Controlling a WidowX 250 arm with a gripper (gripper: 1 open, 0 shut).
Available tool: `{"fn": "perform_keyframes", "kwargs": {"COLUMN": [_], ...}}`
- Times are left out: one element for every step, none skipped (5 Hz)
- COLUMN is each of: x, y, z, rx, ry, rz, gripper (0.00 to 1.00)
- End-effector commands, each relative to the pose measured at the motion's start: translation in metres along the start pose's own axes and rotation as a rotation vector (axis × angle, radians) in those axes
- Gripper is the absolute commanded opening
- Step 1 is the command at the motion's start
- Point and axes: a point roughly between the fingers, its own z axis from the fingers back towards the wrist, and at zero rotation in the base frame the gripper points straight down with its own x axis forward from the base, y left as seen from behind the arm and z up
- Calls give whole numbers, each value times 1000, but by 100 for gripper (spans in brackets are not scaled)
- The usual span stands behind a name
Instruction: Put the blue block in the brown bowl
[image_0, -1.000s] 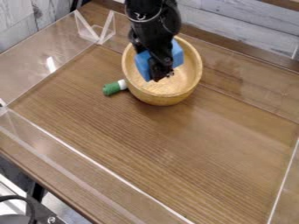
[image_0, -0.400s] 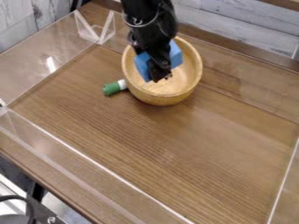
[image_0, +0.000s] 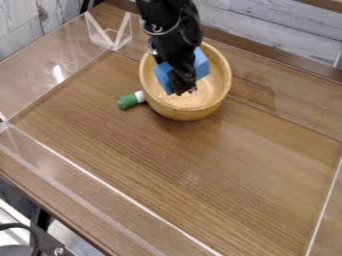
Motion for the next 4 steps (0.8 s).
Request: {"fn": "perform_keyframes", "kwargs": {"x": [8,8,8,9], "y": [10,11,11,12], "z": [12,10,8,6], "rx": [45,50,55,59], "ry": [-59,-67,-72,-78], "rz": [7,3,2,0], "gripper": [0,0,0,0]}}
